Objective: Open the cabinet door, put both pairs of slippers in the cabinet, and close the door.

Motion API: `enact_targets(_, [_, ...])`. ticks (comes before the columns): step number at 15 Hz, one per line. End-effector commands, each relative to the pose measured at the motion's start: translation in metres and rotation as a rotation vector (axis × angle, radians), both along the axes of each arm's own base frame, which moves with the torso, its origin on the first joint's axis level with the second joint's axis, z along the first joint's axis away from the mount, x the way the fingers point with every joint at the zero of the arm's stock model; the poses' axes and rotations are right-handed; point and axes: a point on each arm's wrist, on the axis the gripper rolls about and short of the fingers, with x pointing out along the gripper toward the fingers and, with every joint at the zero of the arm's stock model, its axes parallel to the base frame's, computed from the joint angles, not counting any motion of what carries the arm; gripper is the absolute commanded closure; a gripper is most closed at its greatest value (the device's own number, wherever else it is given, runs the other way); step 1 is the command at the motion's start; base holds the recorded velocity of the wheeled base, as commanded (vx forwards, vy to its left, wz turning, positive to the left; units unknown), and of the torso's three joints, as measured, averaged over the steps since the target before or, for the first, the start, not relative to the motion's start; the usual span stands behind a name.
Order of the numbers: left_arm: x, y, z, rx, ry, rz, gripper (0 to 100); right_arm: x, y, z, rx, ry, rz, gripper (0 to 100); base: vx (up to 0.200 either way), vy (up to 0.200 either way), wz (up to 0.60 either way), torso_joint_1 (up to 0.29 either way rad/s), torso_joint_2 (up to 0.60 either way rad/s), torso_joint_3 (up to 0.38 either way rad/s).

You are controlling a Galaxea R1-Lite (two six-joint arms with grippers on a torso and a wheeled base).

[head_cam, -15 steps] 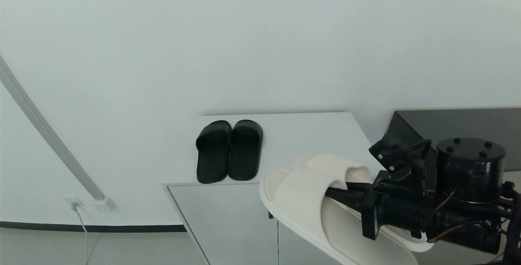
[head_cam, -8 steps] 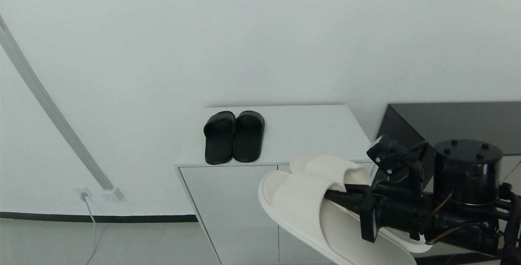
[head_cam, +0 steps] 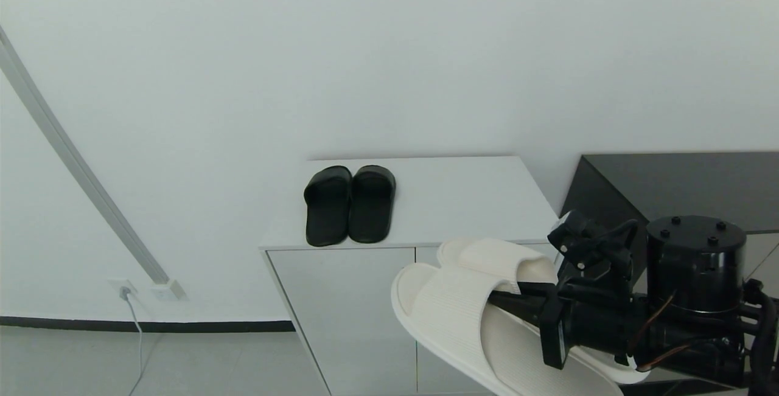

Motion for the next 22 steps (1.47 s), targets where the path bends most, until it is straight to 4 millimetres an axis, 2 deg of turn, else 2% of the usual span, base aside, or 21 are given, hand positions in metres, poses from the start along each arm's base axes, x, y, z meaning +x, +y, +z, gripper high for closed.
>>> enact_targets(1, [0.000,0.000,0.000,0.000,0.000,0.000,100,0.000,0.000,-0.002,-0.005,0.004,0.002,100,0.000,0.000,0.00,0.000,0.00,0.000])
enact_targets(4, [0.000,0.000,0.000,-0.002,0.000,0.000,100,-0.001,0.000,-0.001,-0.003,0.002,0.003,100,0.000,0.000,0.00,-0.027,0.06,0.033])
enact_targets(9, [0.000,0.000,0.000,0.001,0.001,0.000,100,-0.008,0.001,-0.006,-0.017,0.018,0.023,100,0.000,0.000,0.00,-0.155,0.35,0.194])
enact_targets(10, [0.000,0.000,0.000,0.000,0.000,-0.001,0,-0.008,0.001,-0.007,-0.018,0.021,0.026,100,0.000,0.000,0.00,-0.163,0.37,0.207])
enact_targets(22, [0.000,0.000,0.000,0.000,0.000,0.000,0,-0.014,0.002,-0.009,-0.022,-0.020,0.051,100,0.000,0.000,0.00,-0.205,0.48,0.280])
